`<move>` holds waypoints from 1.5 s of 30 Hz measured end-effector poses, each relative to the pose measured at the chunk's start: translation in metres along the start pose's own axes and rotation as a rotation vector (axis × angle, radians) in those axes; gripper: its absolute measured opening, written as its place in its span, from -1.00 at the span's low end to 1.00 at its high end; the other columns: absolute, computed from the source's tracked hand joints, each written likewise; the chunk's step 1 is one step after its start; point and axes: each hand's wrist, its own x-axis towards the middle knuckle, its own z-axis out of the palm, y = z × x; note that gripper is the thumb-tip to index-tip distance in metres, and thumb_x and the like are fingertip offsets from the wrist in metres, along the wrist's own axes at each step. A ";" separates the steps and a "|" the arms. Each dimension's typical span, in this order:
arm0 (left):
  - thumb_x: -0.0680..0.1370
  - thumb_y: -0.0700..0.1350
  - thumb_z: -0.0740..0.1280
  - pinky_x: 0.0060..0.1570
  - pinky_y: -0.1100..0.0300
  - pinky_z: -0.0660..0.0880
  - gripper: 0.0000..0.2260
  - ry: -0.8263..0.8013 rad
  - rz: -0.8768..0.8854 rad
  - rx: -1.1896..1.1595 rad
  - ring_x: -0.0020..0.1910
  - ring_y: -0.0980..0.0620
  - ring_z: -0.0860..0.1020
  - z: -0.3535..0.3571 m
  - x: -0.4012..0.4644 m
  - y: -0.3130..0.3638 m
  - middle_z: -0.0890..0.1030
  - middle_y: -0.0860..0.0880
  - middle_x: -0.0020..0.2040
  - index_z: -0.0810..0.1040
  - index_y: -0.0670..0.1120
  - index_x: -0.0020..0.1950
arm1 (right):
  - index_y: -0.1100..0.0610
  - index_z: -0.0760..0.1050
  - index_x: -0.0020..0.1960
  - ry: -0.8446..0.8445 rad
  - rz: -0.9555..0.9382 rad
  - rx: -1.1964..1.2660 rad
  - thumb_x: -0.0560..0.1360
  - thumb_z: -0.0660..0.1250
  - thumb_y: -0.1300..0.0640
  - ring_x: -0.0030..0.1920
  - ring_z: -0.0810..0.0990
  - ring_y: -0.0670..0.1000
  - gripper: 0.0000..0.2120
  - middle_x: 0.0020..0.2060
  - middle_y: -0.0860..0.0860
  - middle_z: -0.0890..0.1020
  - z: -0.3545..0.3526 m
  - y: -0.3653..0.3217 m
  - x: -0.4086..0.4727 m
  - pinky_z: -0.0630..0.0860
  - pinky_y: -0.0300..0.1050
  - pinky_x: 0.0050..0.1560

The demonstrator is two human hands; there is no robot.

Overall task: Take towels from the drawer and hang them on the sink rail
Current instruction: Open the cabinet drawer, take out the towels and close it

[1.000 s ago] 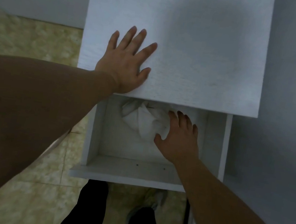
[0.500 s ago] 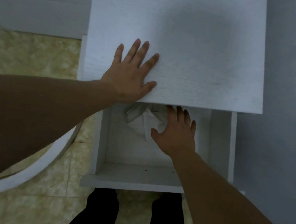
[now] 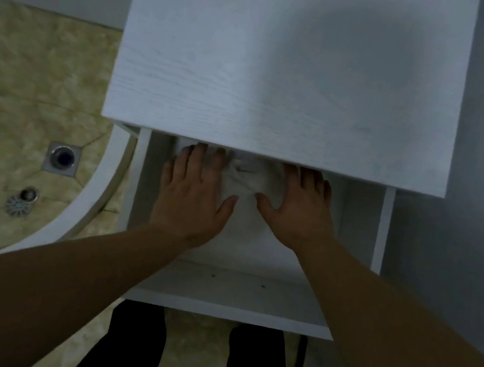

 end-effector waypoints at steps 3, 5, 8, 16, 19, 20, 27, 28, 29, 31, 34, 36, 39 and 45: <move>0.48 0.39 0.13 0.43 -0.28 0.14 -0.18 -0.060 0.069 0.070 0.48 -0.27 0.18 0.025 0.020 0.003 0.23 -0.24 0.51 0.09 -0.09 0.57 | 0.02 0.14 0.57 -0.027 -0.070 -0.008 0.42 0.09 -0.40 0.48 0.26 0.24 -0.16 0.50 0.12 0.30 0.004 0.015 0.002 0.21 0.40 0.40; 0.43 0.46 0.11 0.45 -0.29 0.07 -0.12 -0.101 0.087 0.097 0.51 -0.26 0.13 0.039 0.028 0.003 0.20 -0.22 0.53 0.04 -0.04 0.58 | -0.02 0.09 0.59 -0.054 -0.065 0.015 0.40 0.06 -0.43 0.51 0.20 0.23 -0.13 0.53 0.10 0.24 0.007 0.024 0.004 0.18 0.39 0.42; 0.34 0.54 0.12 0.47 -0.26 0.00 -0.01 -0.158 0.076 0.070 0.55 -0.20 0.02 0.060 0.031 -0.003 0.09 -0.17 0.58 -0.14 0.06 0.60 | -0.09 -0.04 0.61 -0.099 -0.077 0.089 0.39 0.15 -0.41 0.55 0.09 0.20 -0.10 0.56 0.09 0.14 0.018 0.032 0.009 0.24 0.33 0.42; 0.29 0.26 0.51 0.25 -0.20 0.36 -0.04 -0.118 0.114 -0.164 0.33 -0.31 0.31 0.089 0.026 -0.006 0.28 -0.26 0.45 0.13 0.06 0.57 | -0.06 0.28 0.53 -0.044 -0.138 0.255 0.38 0.48 -0.05 0.44 0.16 0.23 -0.23 0.47 0.18 0.25 0.043 0.026 0.015 0.38 0.13 0.28; 0.32 0.14 0.46 0.04 -0.17 0.52 -0.26 -0.045 0.114 -0.318 0.06 -0.33 0.49 0.086 0.015 -0.001 0.47 -0.31 0.22 0.30 -0.01 0.43 | 0.02 0.43 0.42 -0.066 -0.114 0.323 0.35 0.50 0.06 0.32 0.30 0.22 -0.35 0.36 0.18 0.35 0.041 0.017 0.004 0.45 0.08 0.20; 0.33 0.14 0.39 0.00 -0.15 0.54 -0.32 -0.048 0.123 -0.332 0.01 -0.31 0.51 0.082 0.011 0.002 0.49 -0.30 0.18 0.33 -0.02 0.40 | 0.05 0.47 0.37 -0.068 -0.123 0.341 0.34 0.51 0.07 0.27 0.35 0.22 -0.39 0.31 0.19 0.39 0.038 0.015 -0.001 0.50 0.10 0.16; 0.31 0.17 0.35 0.03 0.02 0.51 -0.35 -0.075 0.213 -0.348 0.07 -0.24 0.52 -0.002 -0.028 0.012 0.48 -0.22 0.16 0.41 -0.05 0.35 | -0.05 0.44 0.19 0.120 -0.194 0.451 0.31 0.38 -0.11 0.07 0.48 0.13 -0.53 0.13 0.04 0.36 -0.016 -0.012 -0.059 0.53 -0.11 0.02; 0.31 0.18 0.35 0.05 0.05 0.48 -0.35 -0.071 0.225 -0.348 0.09 -0.22 0.51 -0.019 -0.030 0.013 0.48 -0.21 0.17 0.40 -0.04 0.36 | -0.03 0.44 0.19 0.149 -0.207 0.449 0.31 0.38 -0.10 0.08 0.48 0.12 -0.53 0.14 0.03 0.36 -0.028 -0.019 -0.064 0.52 -0.12 0.04; 0.32 0.18 0.36 0.06 0.06 0.46 -0.35 -0.056 0.235 -0.346 0.10 -0.21 0.51 -0.037 -0.031 0.013 0.48 -0.20 0.18 0.38 -0.01 0.36 | -0.02 0.45 0.20 0.177 -0.217 0.444 0.32 0.39 -0.10 0.10 0.48 0.13 -0.52 0.16 0.05 0.37 -0.041 -0.024 -0.067 0.52 -0.12 0.07; 0.35 0.16 0.40 0.10 0.07 0.46 -0.37 -0.026 0.252 -0.350 0.14 -0.19 0.50 -0.070 -0.026 0.014 0.47 -0.18 0.21 0.38 0.01 0.38 | 0.01 0.45 0.22 0.229 -0.237 0.434 0.33 0.38 -0.08 0.12 0.49 0.13 -0.52 0.18 0.11 0.40 -0.069 -0.033 -0.064 0.49 -0.14 0.13; 0.37 0.15 0.42 0.12 0.04 0.50 -0.37 -0.020 0.261 -0.346 0.18 -0.12 0.49 -0.113 -0.006 0.017 0.48 -0.13 0.23 0.42 -0.02 0.39 | 0.03 0.45 0.22 0.271 -0.284 0.438 0.34 0.38 -0.03 0.06 0.53 0.13 -0.53 0.16 0.13 0.42 -0.112 -0.045 -0.047 0.58 -0.09 0.07; 0.37 0.16 0.39 0.09 0.09 0.50 -0.38 0.027 0.255 -0.370 0.15 -0.10 0.51 -0.136 0.008 0.021 0.49 -0.11 0.21 0.44 -0.06 0.37 | 0.04 0.46 0.19 0.304 -0.310 0.443 0.34 0.36 -0.02 0.03 0.54 0.12 -0.56 0.14 0.12 0.40 -0.137 -0.055 -0.033 0.61 -0.04 0.05; 0.37 0.14 0.40 0.04 0.13 0.47 -0.40 0.193 0.242 -0.402 0.11 -0.13 0.53 -0.165 0.026 0.027 0.50 -0.16 0.18 0.47 -0.11 0.34 | 0.03 0.44 0.15 0.387 -0.337 0.437 0.34 0.34 -0.04 0.04 0.52 0.14 -0.59 0.13 0.08 0.36 -0.171 -0.072 -0.010 0.57 -0.06 0.05; 0.37 0.12 0.48 0.18 -0.01 0.38 -0.33 0.330 0.208 -0.213 0.21 -0.25 0.43 -0.178 0.091 0.016 0.44 -0.23 0.32 0.42 -0.06 0.43 | 0.16 0.56 0.17 0.490 -0.339 0.250 0.32 0.34 0.10 0.07 0.49 0.28 -0.58 0.14 0.26 0.47 -0.197 -0.086 0.053 0.53 0.04 0.06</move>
